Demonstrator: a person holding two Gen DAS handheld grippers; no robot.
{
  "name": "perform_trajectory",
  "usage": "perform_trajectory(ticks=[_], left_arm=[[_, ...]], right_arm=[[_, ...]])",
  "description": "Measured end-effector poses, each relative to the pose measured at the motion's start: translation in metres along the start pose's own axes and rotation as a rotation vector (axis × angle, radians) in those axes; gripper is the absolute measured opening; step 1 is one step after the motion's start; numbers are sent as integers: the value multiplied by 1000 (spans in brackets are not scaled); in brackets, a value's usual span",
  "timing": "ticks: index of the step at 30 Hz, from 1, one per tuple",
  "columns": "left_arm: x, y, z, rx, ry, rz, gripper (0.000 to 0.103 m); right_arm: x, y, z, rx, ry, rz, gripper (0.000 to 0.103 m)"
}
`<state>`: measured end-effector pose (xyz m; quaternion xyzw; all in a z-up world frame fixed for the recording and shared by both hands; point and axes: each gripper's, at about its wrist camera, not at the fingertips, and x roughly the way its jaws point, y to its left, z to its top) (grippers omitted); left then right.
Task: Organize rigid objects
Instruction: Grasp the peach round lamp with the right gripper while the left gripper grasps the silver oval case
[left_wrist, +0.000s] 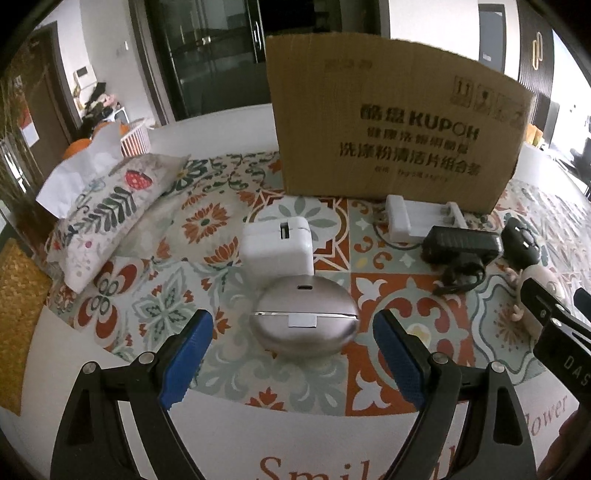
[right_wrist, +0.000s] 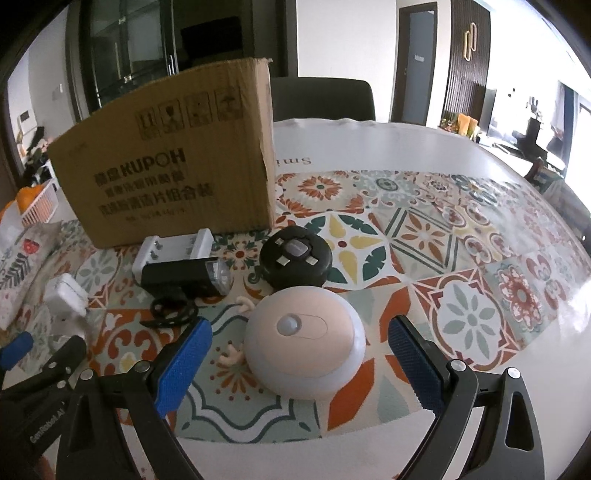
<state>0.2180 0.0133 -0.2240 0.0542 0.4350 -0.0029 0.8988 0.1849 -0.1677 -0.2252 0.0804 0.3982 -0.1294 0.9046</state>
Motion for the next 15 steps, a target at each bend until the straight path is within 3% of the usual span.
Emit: perform_trajectory(ticks=[15], left_arm=[[21,-4,0,21,29,-4,86]], right_arm=[[25,-5,-2,34,45,-26,95]])
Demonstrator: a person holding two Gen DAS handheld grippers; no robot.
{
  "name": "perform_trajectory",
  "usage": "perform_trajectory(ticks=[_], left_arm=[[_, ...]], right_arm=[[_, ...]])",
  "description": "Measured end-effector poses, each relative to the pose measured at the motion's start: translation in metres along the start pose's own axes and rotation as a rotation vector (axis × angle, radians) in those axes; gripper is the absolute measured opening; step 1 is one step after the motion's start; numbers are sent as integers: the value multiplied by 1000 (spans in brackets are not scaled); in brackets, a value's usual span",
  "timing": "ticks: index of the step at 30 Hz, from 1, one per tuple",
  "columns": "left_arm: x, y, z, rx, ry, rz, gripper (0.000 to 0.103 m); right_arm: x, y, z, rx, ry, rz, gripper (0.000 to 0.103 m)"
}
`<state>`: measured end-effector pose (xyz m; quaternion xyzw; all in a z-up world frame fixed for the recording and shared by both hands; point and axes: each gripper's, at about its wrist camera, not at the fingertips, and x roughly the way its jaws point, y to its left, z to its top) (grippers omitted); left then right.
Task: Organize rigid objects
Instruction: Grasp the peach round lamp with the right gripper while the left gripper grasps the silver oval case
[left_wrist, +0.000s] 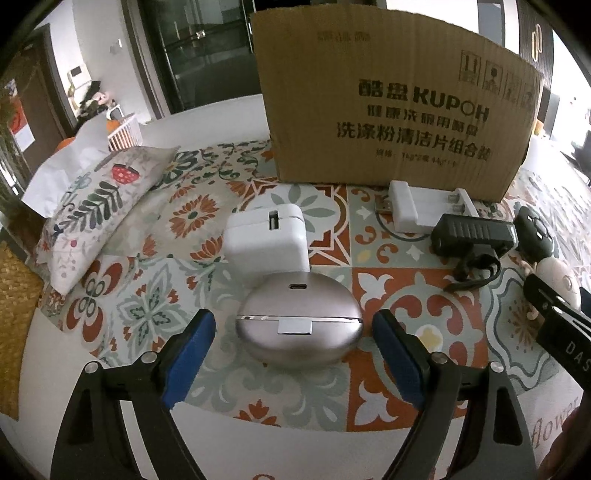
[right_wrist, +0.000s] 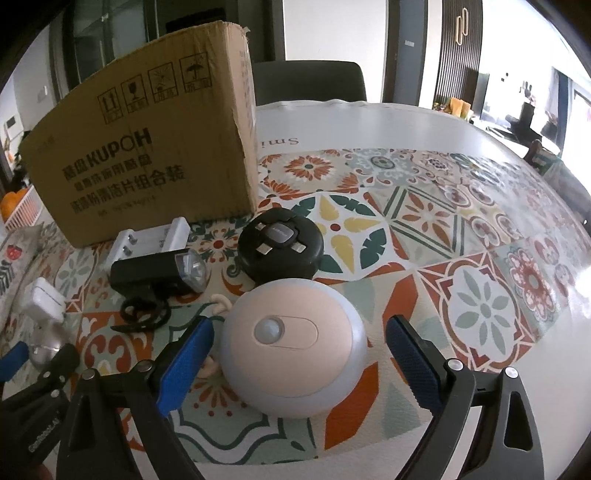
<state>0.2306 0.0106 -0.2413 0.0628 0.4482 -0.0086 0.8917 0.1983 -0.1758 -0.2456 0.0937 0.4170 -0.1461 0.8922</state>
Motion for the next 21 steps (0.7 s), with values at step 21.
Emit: perform_trajectory(ticks=[21], left_arm=[[-16,-1,0,26,-47,-52,65]], right_arm=[[-8,4,-4,-9,24,70,75]])
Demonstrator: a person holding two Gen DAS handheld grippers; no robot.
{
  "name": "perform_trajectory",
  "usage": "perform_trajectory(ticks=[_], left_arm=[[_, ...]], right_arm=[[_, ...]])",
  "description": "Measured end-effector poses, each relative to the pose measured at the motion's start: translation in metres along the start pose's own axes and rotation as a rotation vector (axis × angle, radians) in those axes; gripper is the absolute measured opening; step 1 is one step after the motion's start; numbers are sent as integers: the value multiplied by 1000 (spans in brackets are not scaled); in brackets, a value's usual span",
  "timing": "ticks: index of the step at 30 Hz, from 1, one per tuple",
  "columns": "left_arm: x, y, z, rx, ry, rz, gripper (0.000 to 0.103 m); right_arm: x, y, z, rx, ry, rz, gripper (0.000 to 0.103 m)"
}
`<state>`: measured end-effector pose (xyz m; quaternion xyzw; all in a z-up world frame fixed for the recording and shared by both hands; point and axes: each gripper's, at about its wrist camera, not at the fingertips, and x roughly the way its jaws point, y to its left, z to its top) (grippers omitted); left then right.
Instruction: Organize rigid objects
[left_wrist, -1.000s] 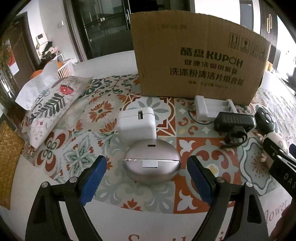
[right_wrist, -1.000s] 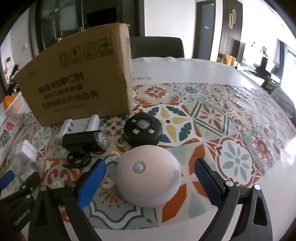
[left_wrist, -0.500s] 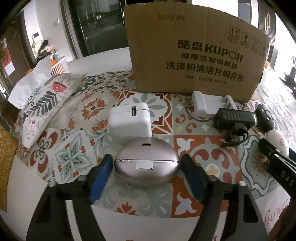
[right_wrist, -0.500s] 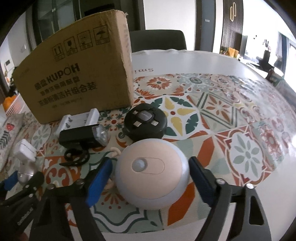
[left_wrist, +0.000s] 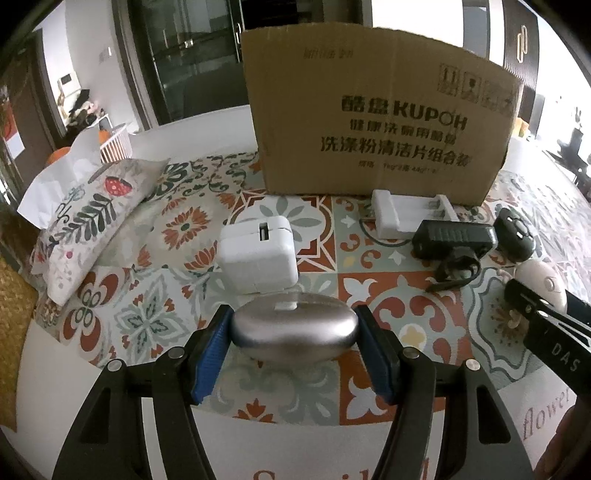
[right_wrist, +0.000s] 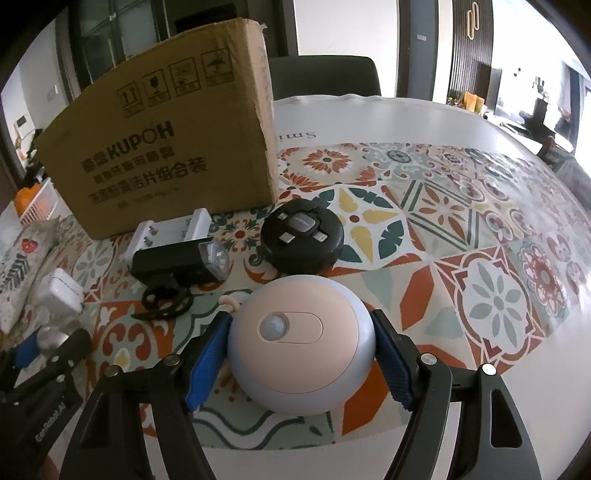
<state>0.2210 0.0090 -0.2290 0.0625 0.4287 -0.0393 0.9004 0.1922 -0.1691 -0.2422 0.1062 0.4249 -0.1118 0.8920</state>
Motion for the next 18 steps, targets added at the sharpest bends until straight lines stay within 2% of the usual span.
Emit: perform_trajectory(ticks=[18], left_arm=[[-42,10,8,-20,-55,-30,65]], right_arm=[[-43,10,10,-20,-64,43,75]])
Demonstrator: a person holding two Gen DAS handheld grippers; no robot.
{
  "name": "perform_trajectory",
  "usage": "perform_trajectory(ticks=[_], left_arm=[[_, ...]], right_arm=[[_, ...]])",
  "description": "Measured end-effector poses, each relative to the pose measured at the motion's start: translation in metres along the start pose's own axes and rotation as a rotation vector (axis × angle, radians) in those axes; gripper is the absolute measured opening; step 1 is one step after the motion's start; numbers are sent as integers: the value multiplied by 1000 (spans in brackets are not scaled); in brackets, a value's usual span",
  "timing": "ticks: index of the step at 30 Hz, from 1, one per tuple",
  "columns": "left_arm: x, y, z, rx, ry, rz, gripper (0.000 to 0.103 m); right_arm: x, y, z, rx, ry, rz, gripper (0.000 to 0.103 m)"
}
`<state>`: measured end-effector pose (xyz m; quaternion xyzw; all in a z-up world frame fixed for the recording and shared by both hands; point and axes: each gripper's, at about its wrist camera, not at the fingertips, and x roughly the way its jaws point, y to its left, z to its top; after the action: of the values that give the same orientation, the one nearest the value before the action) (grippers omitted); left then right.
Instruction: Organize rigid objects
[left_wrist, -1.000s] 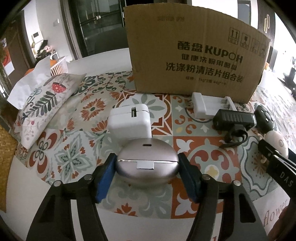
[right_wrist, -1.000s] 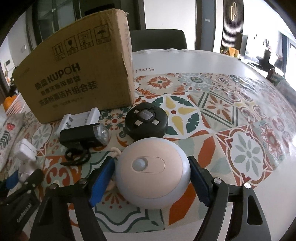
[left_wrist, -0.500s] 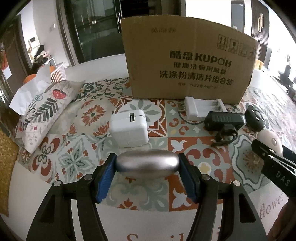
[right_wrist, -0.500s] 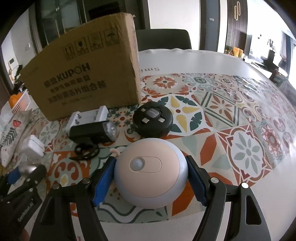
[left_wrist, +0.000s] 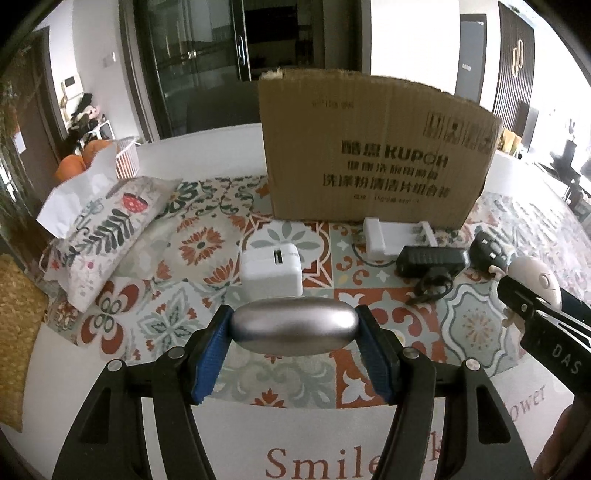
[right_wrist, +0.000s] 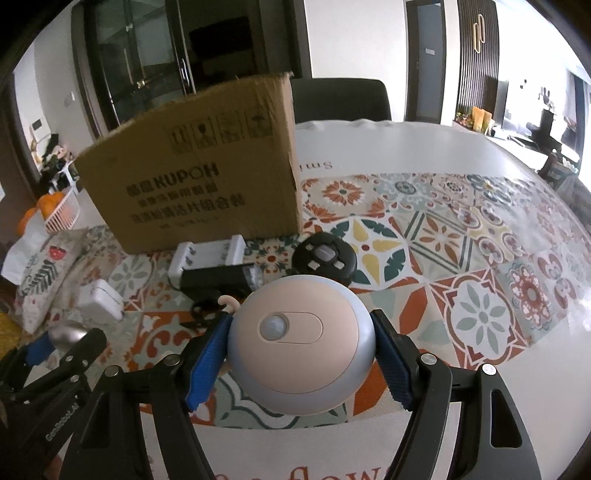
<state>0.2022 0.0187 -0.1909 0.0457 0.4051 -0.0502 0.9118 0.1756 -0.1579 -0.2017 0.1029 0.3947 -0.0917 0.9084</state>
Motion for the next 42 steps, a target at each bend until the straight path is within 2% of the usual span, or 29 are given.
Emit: perform_trajectory(ticks=[18,42], left_arm=[[-72,11,43,-22,-142,-51,65],[-110,18,113,2,-248,-108,65]], right_arm=[[-69,16,37,-37,-140,37,75],[-112,34,98,-39,-269,72,75]])
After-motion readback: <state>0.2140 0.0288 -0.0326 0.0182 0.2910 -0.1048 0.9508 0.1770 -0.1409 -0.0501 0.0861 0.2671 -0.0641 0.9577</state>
